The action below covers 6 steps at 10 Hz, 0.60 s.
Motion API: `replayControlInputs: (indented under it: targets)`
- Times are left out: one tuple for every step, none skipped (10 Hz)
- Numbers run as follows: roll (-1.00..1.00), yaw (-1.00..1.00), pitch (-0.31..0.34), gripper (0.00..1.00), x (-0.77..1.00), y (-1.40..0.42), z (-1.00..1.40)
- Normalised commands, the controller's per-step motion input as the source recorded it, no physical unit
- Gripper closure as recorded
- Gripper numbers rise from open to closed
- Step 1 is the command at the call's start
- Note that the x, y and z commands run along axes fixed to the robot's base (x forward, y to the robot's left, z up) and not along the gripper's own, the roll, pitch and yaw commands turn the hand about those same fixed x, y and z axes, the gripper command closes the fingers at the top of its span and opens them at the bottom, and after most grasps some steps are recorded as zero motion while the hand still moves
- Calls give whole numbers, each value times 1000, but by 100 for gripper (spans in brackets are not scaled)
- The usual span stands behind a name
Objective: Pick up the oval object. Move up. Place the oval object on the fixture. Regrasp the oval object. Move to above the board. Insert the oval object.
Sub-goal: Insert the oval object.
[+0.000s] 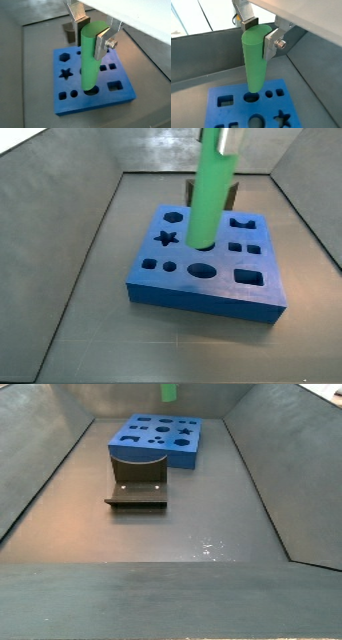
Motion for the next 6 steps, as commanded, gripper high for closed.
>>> replayControlInputs:
  targets:
    - [0,-900,0,100,114,-46,-103]
    - [0,-974,0,100,34,-34,-94]
    - [0,-983,0,100,29,-26,-100]
    - [10,-989,0,100,0,0,-91]
    - [39,-1000,0,100,0,0,-114]
    - [31,-1000,0,100,0,0,-103]
